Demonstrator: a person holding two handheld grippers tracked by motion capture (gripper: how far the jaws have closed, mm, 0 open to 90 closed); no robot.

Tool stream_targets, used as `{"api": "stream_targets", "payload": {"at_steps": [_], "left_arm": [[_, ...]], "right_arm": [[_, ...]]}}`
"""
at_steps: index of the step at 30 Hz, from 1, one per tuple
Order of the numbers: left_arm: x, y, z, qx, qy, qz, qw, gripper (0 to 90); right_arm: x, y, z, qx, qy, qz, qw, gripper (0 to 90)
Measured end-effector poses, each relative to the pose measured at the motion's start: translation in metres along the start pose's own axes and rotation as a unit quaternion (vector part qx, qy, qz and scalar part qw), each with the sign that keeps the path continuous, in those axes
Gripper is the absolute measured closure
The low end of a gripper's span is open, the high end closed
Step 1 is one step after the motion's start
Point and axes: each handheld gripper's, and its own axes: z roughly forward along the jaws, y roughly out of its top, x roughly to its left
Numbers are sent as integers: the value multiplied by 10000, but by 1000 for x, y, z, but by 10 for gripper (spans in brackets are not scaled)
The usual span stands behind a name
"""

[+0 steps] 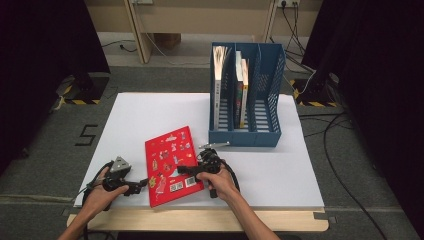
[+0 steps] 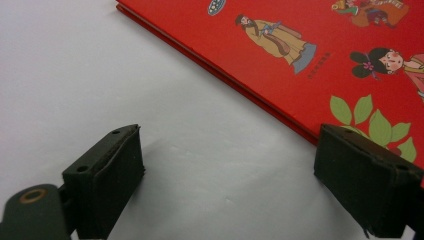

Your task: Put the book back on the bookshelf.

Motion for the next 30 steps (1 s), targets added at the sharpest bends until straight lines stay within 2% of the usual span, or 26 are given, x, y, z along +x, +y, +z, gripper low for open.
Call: {"api": "stream_targets", "payload": {"at_steps": [2, 5, 8, 9, 13, 17, 20, 25, 27, 29, 30], "left_arm": [[1, 0, 0, -30, -26, -79, 10000, 113], [2, 1, -3, -57, -6, -337, 9994, 127], [8, 1, -5, -138, -136, -741, 9971, 141], [9, 1, -5, -176, -155, -851, 9961, 141], [12, 2, -6, -206, -239, -1118, 9932, 119], [12, 4, -6, -208, -166, -1151, 9930, 88], [12, 5, -6, -219, -157, -1251, 9918, 64], [9, 6, -8, -214, -24, -1197, 9926, 90], [12, 5, -6, -109, 127, -1199, 9926, 191], [13, 6, -5, -129, 32, -1316, 9912, 136], [12, 7, -4, -159, 22, -1279, 9917, 152]], "right_arm": [[0, 0, 0, -36, 10, -57, 10000, 493], [2, 0, -1, -167, 21, -201, 9997, 504], [7, 3, -3, -316, -21, -354, 9989, 521], [9, 5, -4, -397, -28, -498, 9980, 528], [12, 8, -7, -658, -12, -627, 9959, 561], [14, 10, -11, -800, 12, -695, 9944, 587], [17, 12, -14, -895, 10, -759, 9931, 603], [18, 12, -17, -1018, 73, -712, 9922, 627], [16, 12, -19, -1107, 161, -627, 9917, 646], [17, 12, -20, -1146, 206, -647, 9911, 650], [18, 12, -20, -1160, 205, -665, 9908, 652]]}}
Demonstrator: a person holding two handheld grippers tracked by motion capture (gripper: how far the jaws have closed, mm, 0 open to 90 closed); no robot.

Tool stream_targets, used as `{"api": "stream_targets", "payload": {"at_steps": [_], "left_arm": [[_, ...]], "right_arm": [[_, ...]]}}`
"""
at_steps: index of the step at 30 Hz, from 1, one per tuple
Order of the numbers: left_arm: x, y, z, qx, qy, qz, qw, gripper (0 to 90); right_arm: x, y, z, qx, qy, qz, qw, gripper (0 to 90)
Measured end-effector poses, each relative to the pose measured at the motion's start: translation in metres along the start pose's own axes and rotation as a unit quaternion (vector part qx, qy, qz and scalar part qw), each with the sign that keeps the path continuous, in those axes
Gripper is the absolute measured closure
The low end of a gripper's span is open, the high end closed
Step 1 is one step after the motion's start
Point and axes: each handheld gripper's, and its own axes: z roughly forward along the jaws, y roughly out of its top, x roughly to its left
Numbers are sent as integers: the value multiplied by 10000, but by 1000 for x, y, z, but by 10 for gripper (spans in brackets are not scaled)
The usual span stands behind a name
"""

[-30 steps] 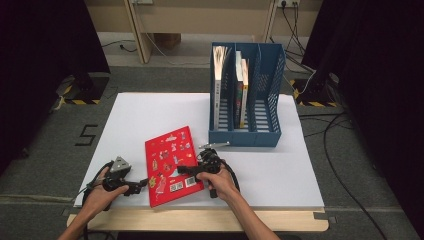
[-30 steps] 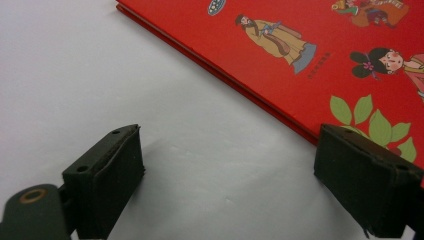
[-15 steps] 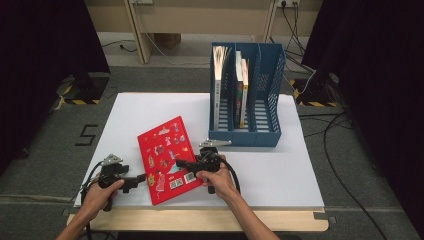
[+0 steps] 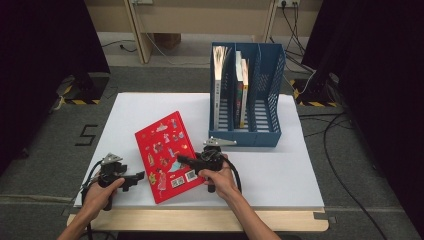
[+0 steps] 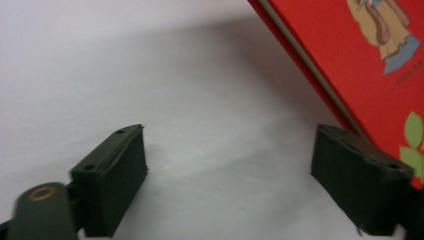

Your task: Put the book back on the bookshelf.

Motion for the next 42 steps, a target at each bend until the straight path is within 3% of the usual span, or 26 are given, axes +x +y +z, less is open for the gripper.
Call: {"api": "stream_targets", "payload": {"at_steps": [3, 4, 9, 12, 15, 17, 19, 23, 35, 42], "left_arm": [[-3, 1, 1, -32, 58, 105, 9999, 152], [-5, 2, 0, -110, 57, 38, 9999, 154], [-12, 8, -3, -277, 9, 38, 9996, 289], [-11, 10, -5, -384, -128, -153, 9991, 323], [-6, 12, -7, -463, -241, -379, 9979, 282], [-2, 15, -7, -506, -313, -480, 9971, 217], [0, 21, -3, -536, -406, -556, 9962, 207], [-1, 26, 3, -548, -513, -546, 9957, 153], [-11, 20, 10, -439, -606, -368, 9965, 148], [-18, 19, 11, -449, -759, -379, 9954, 148]], "right_arm": [[2, 1, -1, -103, 86, -6, 9999, 669], [2, 1, -1, -140, 85, -13, 9999, 675], [4, 7, -7, -337, 141, -152, 9992, 702], [8, 13, -9, -488, 196, -321, 9981, 722], [15, 18, -10, -614, 178, -622, 9960, 733], [21, 21, -11, -666, 87, -861, 9940, 733], [24, 24, -12, -779, 24, -1116, 9907, 736], [25, 27, -18, -878, -92, -1530, 9843, 734], [26, 13, -49, -564, -85, -2013, 9779, 714], [38, 5, -58, -507, -63, -2500, 9669, 717]]}}
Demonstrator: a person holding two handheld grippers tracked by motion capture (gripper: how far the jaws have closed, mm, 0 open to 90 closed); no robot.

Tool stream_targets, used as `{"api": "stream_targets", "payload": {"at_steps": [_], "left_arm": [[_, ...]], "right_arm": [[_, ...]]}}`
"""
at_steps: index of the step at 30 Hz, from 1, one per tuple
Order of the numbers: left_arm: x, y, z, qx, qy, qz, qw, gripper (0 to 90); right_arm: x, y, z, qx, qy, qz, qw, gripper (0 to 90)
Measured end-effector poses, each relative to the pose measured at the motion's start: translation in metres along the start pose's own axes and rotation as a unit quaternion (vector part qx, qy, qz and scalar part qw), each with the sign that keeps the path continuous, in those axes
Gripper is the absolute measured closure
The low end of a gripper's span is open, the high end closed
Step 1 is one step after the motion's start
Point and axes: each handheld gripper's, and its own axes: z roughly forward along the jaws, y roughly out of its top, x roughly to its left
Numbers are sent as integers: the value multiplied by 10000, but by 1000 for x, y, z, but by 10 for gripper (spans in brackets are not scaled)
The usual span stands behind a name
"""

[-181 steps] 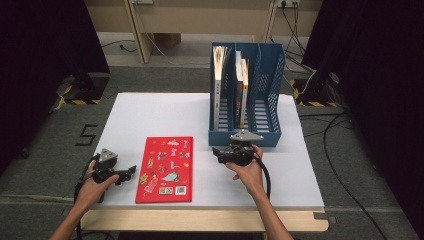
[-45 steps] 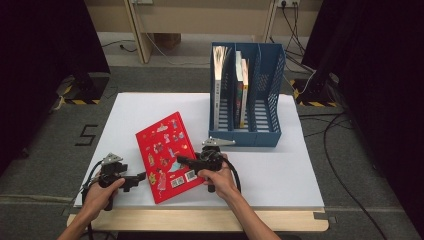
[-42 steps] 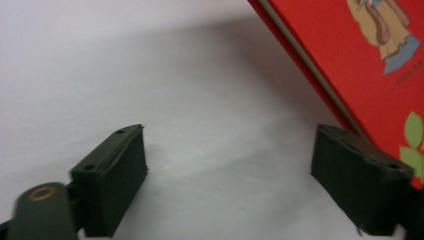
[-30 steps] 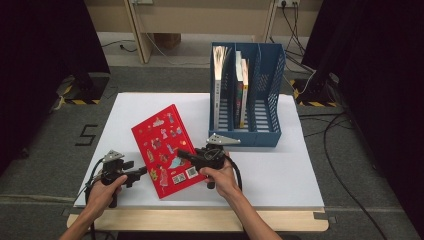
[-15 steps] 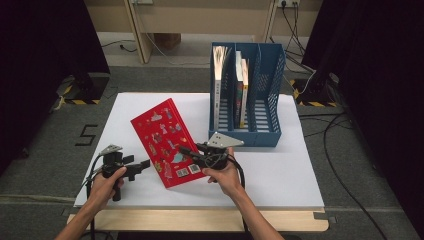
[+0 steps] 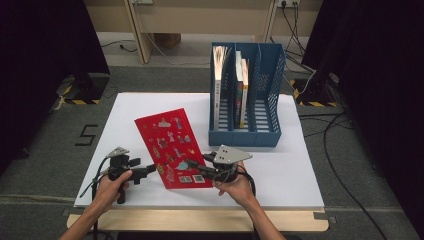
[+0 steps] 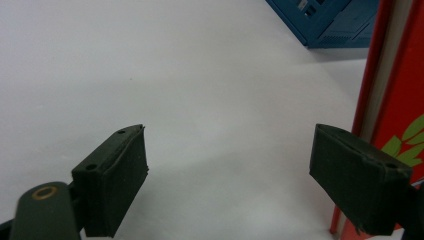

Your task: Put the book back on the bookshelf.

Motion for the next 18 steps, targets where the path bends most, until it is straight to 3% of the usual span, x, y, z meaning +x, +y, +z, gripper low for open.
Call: {"api": "stream_targets", "payload": {"at_steps": [4, 10, 15, 18], "left_arm": [[-4, 0, -1, -18, -21, 71, 10000, 148], [-8, -5, 6, 154, -62, 134, 9998, 148], [-6, -4, 5, 120, -40, 118, 9999, 148], [-3, -4, 3, 107, 93, 191, 9997, 148]], "right_arm": [[3, -7, -13, 93, -15, -161, 9998, 701], [13, -15, -29, 273, 48, -394, 9988, 705], [17, -17, -33, 313, 27, -383, 9988, 704], [17, -17, -32, 289, 21, -385, 9988, 703]]}}
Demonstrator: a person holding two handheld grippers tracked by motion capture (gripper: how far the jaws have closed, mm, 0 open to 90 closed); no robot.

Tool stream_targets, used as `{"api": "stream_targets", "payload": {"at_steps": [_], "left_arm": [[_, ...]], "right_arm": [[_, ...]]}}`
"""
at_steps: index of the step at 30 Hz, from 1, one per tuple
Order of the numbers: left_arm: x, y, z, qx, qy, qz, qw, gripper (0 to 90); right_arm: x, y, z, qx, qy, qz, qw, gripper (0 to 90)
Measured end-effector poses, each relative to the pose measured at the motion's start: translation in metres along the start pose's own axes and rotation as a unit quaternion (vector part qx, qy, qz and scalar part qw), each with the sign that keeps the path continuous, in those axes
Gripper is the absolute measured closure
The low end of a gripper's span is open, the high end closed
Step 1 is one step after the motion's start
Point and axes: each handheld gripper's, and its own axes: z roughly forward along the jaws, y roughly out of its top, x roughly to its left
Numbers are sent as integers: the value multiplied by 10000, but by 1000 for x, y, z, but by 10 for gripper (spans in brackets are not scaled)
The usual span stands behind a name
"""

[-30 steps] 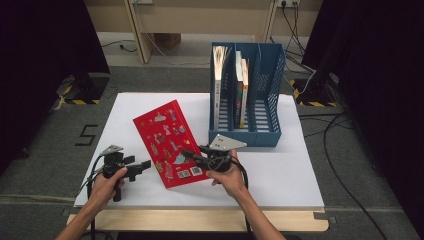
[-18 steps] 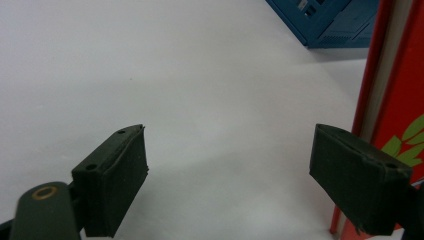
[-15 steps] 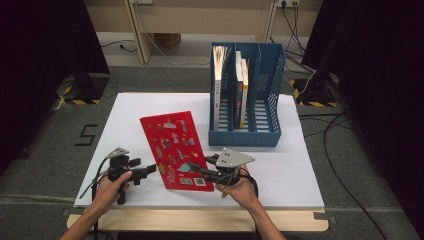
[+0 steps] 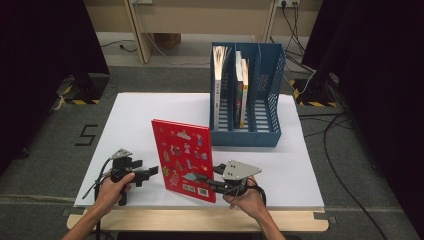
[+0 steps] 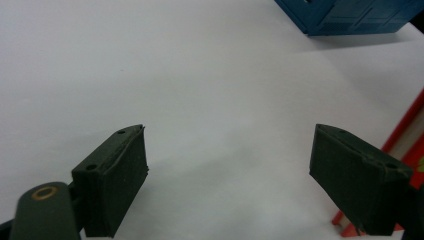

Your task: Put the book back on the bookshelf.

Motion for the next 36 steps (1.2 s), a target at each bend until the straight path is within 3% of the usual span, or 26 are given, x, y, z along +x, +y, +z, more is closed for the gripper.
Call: {"api": "stream_targets", "payload": {"at_steps": [3, 6, 9, 11, 14, 22, 27, 30, 36], "left_arm": [[7, 0, -1, 66, 132, -23, 9999, 148], [17, -2, -2, 190, 573, 254, 9979, 148], [28, -3, -5, 268, 823, 313, 9958, 148], [33, -4, -8, 323, 1040, 440, 9931, 148], [40, -7, -8, 353, 1435, 822, 9856, 151], [41, -7, -7, 330, 1434, 845, 9855, 122], [41, -8, -7, 309, 1424, 843, 9857, 122], [41, -8, -7, 311, 1403, 838, 9861, 123], [41, -8, -8, 315, 1404, 856, 9859, 126]], "right_arm": [[0, 1, 1, -17, 3, -50, 10000, 702], [1, 2, 1, -6, 26, -153, 9999, 705], [4, 1, -1, 27, 62, -224, 9997, 707], [4, 0, -2, 16, 61, -217, 9997, 706], [4, -1, -2, 42, 10, -115, 9999, 696], [2, 0, 4, 68, -79, -10, 9999, 672], [6, 6, 8, -3, 31, -205, 9998, 713], [10, 5, 5, 14, 138, -441, 9989, 724], [10, 1, 2, 40, 170, -417, 9990, 720]]}}
